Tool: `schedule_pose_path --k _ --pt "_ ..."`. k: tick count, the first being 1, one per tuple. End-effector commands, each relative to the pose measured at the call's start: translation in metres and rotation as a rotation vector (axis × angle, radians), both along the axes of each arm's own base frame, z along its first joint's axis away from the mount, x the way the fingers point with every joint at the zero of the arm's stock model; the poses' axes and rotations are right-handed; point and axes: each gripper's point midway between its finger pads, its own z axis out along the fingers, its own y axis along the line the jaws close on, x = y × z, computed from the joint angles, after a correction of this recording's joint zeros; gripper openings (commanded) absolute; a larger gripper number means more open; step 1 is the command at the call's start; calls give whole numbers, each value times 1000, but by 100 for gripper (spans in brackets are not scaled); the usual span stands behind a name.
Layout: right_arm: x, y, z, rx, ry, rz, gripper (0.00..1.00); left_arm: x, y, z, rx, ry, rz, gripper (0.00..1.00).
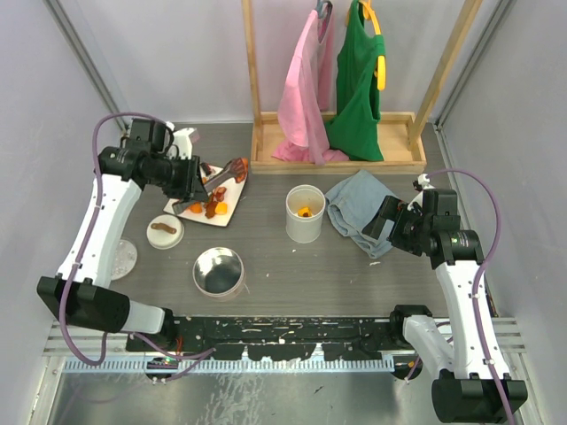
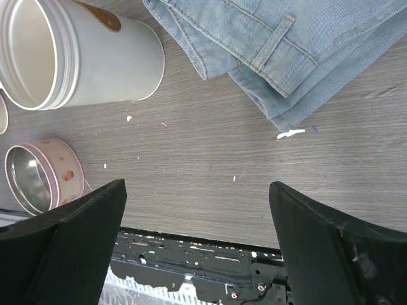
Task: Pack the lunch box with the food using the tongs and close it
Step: Place the fake food in the packing box.
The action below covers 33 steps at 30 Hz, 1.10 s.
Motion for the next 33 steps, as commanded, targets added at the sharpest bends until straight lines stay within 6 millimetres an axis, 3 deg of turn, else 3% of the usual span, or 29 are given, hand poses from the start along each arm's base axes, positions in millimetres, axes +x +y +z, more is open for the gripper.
schedule_pose_path --k 1,8,17,23,33 --pt "8 0 11 -7 -57 4 99 -14 -27 39 -100 -94 -96 15" --pt "9 0 12 -8 -56 6 99 -37 -59 37 -133 -77 -193 15" --pt "9 0 11 -7 -53 5 99 -54 -83 50 -182 -94 -258 15" --pt "9 0 11 -8 -50 5 99 -68 -97 47 -183 -69 -316 16" --pt "8 -1 10 -10 -46 1 99 -74 -118 43 -154 -75 -381 17"
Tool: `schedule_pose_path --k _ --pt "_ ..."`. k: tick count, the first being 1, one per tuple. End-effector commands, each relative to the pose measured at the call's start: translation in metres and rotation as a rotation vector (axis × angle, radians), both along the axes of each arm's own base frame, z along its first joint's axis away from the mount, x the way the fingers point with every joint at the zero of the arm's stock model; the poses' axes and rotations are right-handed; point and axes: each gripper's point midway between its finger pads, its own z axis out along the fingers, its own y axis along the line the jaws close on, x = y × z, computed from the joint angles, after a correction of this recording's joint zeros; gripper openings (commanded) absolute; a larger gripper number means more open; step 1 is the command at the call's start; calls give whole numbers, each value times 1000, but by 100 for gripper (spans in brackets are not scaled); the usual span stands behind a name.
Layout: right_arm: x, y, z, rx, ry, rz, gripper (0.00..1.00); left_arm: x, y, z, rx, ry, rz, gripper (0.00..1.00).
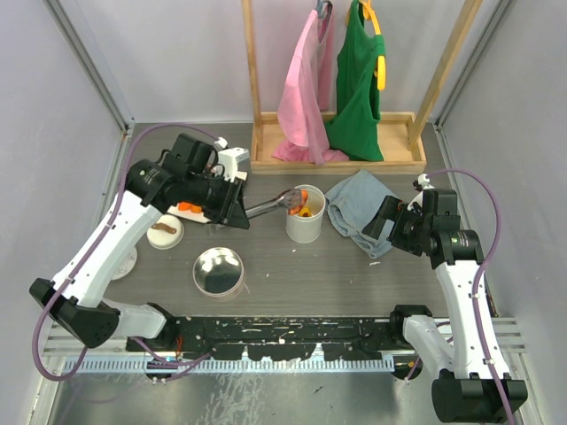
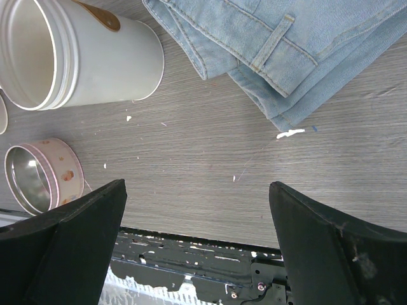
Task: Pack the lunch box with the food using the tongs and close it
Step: Place the fake food in the packing box.
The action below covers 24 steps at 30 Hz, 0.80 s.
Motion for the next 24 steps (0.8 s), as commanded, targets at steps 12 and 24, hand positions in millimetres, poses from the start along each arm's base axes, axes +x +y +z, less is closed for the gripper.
schedule_pose_path --k 12,24 --pt "8 0 9 -9 -53 2 99 24 -24 12 -38 -81 26 19" --pt "6 -1 7 -9 -52 0 99 29 -43 3 -69 -30 25 21"
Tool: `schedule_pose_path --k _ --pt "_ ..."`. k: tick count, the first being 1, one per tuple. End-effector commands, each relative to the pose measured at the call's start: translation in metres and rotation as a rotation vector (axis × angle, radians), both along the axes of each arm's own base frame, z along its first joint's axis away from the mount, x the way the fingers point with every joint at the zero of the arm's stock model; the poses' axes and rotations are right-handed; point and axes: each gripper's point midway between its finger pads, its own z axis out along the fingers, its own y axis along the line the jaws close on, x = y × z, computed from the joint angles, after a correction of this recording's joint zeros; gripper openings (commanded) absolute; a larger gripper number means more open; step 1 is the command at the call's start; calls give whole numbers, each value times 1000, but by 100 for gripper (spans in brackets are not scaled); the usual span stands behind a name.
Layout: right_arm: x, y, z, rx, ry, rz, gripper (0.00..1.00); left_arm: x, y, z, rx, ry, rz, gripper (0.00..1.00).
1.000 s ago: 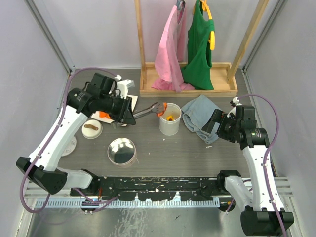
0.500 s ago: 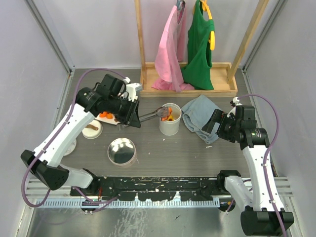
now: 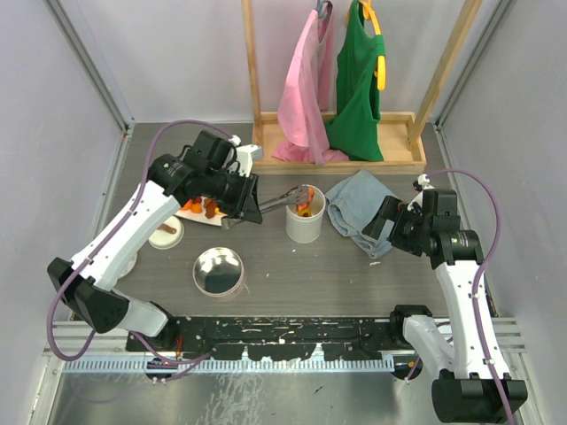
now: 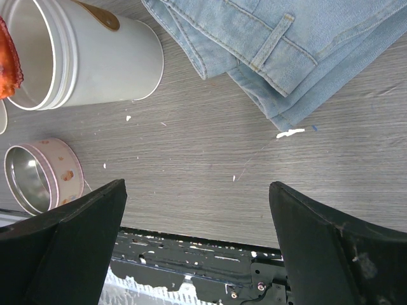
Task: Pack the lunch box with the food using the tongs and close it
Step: Place the fake food in the packing box.
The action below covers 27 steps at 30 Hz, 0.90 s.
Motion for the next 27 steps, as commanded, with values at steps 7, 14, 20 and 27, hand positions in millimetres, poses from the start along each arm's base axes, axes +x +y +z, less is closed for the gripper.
schedule_pose_path --k 7,14,20,27 --pt "7 0 8 -6 -56 3 99 4 -26 15 -97 -30 -27 23" --pt "6 0 8 -7 -55 1 99 0 -32 4 -67 -1 -45 24" --pt "7 0 7 -5 -55 1 99 -2 -33 2 -60 1 -51 25" --pt "7 0 8 -4 -57 3 99 -1 -31 0 -37 0 -44 28"
